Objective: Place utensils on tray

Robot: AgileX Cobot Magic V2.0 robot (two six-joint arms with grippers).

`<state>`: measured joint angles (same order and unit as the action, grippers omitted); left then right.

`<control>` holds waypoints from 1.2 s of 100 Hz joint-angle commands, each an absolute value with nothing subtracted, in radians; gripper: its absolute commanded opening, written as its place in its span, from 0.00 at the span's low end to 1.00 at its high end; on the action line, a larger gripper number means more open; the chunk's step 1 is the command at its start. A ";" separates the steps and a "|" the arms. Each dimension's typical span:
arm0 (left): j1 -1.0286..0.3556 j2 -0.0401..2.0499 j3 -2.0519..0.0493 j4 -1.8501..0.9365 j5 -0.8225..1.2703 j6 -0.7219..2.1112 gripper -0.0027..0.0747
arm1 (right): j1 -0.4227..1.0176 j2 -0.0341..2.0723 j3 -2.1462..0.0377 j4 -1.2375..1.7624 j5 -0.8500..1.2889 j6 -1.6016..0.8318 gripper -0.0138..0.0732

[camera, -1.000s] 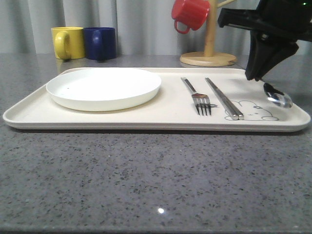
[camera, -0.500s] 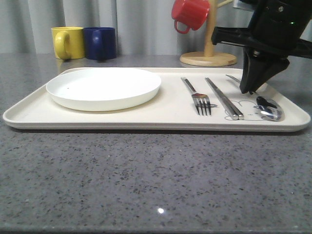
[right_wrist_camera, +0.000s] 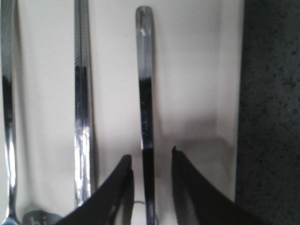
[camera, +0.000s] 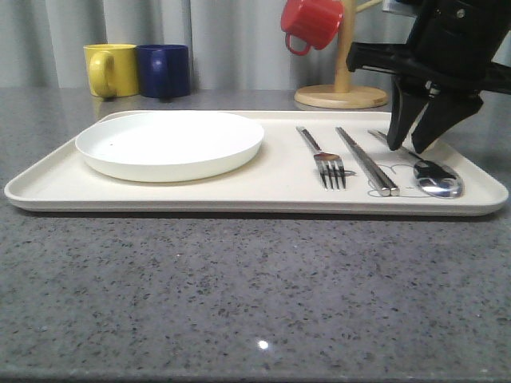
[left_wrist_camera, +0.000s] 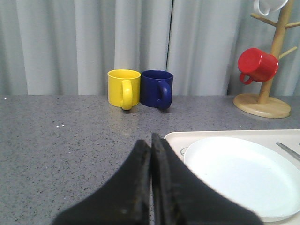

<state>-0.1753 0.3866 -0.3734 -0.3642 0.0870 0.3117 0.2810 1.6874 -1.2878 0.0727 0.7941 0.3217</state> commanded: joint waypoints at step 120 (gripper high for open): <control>-0.179 0.390 -0.400 -0.371 0.021 0.302 0.01 | 0.077 0.581 -0.556 -0.148 0.342 0.306 0.41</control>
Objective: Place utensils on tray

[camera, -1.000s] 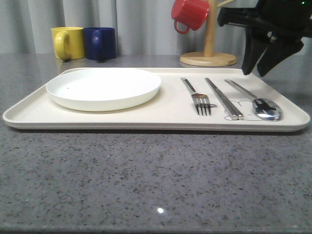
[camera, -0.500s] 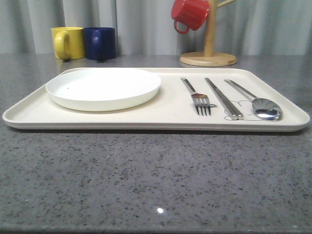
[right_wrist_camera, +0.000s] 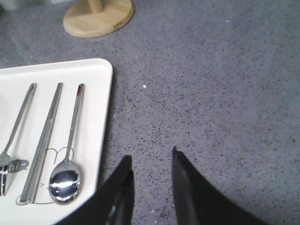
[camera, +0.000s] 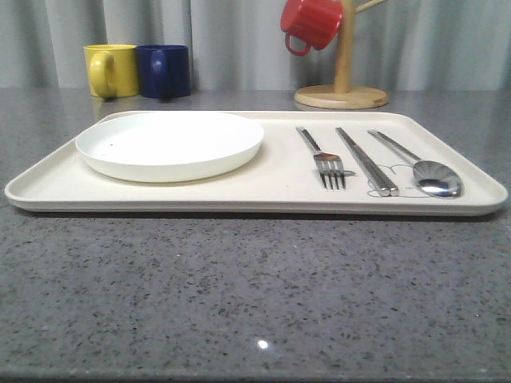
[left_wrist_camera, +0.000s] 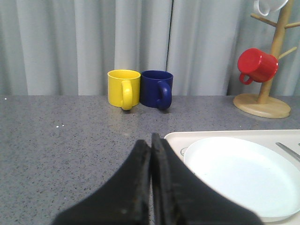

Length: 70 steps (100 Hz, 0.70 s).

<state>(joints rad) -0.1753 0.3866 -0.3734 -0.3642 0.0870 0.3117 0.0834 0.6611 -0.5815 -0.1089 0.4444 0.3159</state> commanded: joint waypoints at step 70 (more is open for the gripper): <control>-0.179 0.390 -0.400 -0.371 0.021 0.302 0.01 | 0.077 0.422 -0.507 -0.166 0.320 0.306 0.08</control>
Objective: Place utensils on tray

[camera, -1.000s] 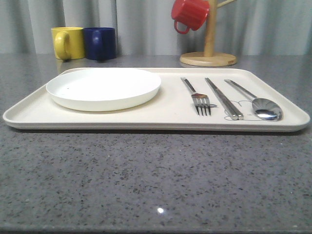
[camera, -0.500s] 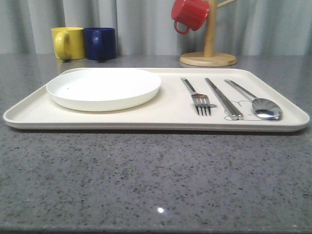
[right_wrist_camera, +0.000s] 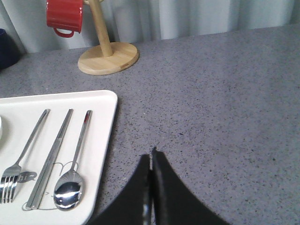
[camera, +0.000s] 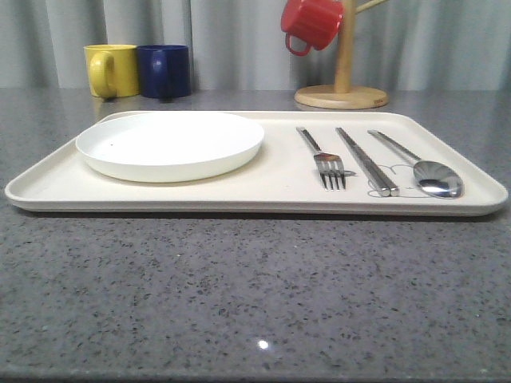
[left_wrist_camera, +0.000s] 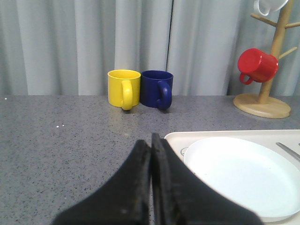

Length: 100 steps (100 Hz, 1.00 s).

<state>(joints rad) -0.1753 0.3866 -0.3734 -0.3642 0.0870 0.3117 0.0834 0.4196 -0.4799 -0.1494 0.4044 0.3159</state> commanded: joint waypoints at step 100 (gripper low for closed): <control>-0.179 0.390 -0.400 -0.371 0.021 0.302 0.01 | 0.065 0.374 -0.482 -0.051 0.272 0.154 0.08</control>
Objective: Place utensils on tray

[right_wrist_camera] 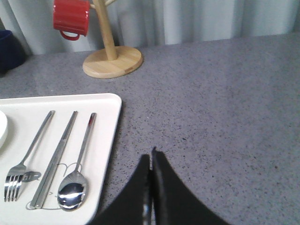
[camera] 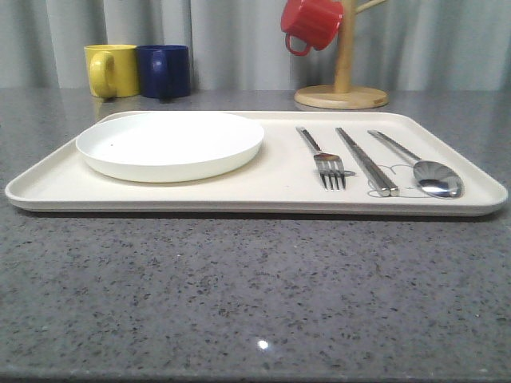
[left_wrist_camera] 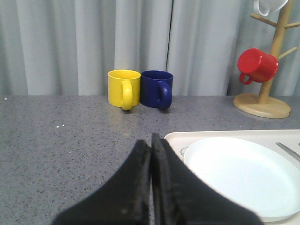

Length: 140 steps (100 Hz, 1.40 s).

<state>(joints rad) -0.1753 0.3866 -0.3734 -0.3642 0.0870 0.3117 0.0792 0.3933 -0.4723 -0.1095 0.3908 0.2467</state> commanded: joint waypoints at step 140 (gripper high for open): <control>-0.179 0.392 -0.400 -0.371 0.021 0.302 0.01 | 0.031 -0.033 0.010 0.012 -0.091 0.085 0.08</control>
